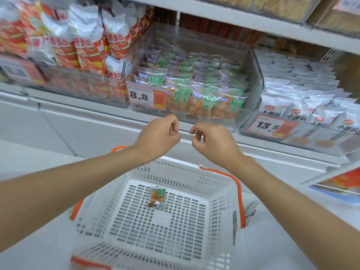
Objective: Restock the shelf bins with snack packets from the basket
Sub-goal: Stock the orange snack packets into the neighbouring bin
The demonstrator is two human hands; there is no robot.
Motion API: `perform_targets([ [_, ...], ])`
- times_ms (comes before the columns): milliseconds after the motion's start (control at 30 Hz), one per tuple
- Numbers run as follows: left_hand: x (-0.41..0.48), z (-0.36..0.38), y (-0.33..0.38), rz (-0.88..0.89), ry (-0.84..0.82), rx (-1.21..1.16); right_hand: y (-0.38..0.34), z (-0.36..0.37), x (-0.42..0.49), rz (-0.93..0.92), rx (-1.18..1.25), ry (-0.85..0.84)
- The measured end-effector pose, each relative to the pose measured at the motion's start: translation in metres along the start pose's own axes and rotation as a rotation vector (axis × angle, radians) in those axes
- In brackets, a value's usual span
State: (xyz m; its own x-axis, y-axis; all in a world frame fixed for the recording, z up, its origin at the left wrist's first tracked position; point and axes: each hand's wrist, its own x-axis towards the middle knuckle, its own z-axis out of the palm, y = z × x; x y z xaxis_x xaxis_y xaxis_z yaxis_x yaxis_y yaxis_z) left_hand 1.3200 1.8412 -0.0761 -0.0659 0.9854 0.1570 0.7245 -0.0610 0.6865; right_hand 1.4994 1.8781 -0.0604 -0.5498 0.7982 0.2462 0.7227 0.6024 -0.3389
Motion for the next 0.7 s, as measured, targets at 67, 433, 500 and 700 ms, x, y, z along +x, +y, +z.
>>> perform_targets([
  [67,-0.017,0.012,-0.029,-0.091,-0.107,0.031,-0.001,0.033,-0.013,0.075,0.040,-0.162],
  [433,-0.047,0.051,-0.119,-0.301,-0.577,0.310,0.021,0.189,-0.030,0.111,-0.109,-0.968],
  [500,-0.056,0.054,-0.133,-0.355,-0.617,0.324,0.024,0.226,-0.033,0.089,-0.143,-1.049],
  [700,-0.082,0.061,-0.153,-0.453,-0.721,0.344,0.024,0.321,-0.055,0.025,-0.176,-1.130],
])
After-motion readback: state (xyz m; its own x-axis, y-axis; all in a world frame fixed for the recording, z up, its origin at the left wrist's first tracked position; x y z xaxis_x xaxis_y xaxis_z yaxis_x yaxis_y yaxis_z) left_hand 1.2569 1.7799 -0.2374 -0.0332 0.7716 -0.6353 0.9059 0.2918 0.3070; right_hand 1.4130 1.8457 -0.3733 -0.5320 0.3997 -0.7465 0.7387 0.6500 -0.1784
